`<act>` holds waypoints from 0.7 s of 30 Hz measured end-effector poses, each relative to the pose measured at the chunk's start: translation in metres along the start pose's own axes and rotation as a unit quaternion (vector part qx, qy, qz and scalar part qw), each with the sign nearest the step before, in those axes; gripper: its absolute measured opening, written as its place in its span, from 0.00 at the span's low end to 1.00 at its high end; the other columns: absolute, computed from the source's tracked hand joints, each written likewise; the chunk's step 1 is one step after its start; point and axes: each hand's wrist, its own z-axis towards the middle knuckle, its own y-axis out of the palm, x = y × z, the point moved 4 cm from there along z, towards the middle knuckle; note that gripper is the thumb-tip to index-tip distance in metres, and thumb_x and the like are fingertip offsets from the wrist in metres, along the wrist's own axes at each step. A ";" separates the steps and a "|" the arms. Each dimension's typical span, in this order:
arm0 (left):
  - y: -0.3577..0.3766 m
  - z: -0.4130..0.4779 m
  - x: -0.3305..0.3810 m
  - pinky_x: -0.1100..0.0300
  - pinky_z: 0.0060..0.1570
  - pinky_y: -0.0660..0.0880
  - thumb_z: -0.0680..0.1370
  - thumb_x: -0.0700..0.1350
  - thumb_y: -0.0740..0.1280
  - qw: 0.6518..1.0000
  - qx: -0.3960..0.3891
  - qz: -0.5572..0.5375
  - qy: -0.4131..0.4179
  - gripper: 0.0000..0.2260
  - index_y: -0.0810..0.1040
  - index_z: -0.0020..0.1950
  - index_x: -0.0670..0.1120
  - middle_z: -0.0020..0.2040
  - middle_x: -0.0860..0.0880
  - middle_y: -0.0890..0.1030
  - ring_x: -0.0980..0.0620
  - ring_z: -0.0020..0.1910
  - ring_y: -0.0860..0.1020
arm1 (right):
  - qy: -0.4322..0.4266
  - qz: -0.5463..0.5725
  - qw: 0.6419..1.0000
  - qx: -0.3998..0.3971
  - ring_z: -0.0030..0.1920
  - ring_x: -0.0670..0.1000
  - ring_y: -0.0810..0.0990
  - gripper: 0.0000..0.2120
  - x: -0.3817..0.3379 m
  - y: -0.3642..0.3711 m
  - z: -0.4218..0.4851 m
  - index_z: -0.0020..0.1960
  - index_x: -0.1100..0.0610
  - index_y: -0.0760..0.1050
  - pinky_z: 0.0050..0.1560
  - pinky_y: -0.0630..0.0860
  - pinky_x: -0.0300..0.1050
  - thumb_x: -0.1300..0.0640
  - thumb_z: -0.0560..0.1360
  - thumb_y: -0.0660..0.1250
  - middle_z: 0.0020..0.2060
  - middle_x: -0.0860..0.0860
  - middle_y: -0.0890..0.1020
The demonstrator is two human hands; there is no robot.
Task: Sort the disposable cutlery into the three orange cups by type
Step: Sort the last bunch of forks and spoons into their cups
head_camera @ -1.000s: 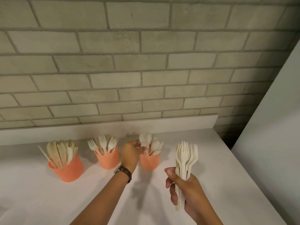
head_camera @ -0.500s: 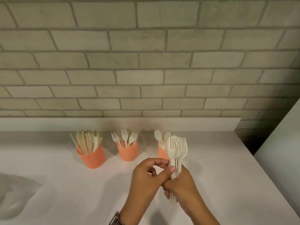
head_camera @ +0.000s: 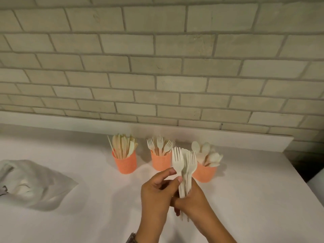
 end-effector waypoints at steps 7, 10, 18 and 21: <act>-0.007 0.028 -0.004 0.61 0.41 0.80 0.73 0.37 0.68 0.989 -0.065 -0.092 -0.093 0.06 0.82 0.49 0.40 0.46 0.43 0.85 0.45 0.45 0.84 | -0.001 0.071 0.997 -0.035 0.19 0.51 0.68 0.24 0.008 -0.004 0.000 0.47 0.59 0.73 0.25 0.69 0.41 0.55 0.55 0.77 0.22 0.53 0.72; -0.008 0.049 -0.003 0.64 0.41 0.80 0.75 0.38 0.66 0.979 -0.083 -0.143 -0.118 0.06 0.79 0.51 0.40 0.48 0.45 0.85 0.50 0.46 0.82 | 0.015 0.097 0.995 -0.026 0.19 0.50 0.68 0.21 0.014 -0.012 0.002 0.41 0.61 0.69 0.25 0.69 0.42 0.56 0.57 0.78 0.22 0.52 0.71; -0.015 0.149 0.013 0.62 0.45 0.76 0.73 0.36 0.69 0.998 0.024 -0.015 0.056 0.01 0.78 0.42 0.40 0.37 0.44 0.73 0.50 0.40 0.73 | 0.040 0.166 0.984 0.054 0.19 0.51 0.67 0.28 0.029 -0.050 0.006 0.45 0.60 0.67 0.23 0.67 0.41 0.56 0.53 0.79 0.24 0.52 0.70; -0.009 0.173 0.000 0.61 0.42 0.71 0.73 0.37 0.69 0.987 0.074 0.105 0.101 0.04 0.76 0.40 0.37 0.30 0.46 0.71 0.54 0.31 0.71 | 0.030 0.176 0.982 0.068 0.19 0.50 0.67 0.27 0.029 -0.060 0.008 0.45 0.61 0.67 0.22 0.67 0.40 0.57 0.54 0.78 0.23 0.50 0.70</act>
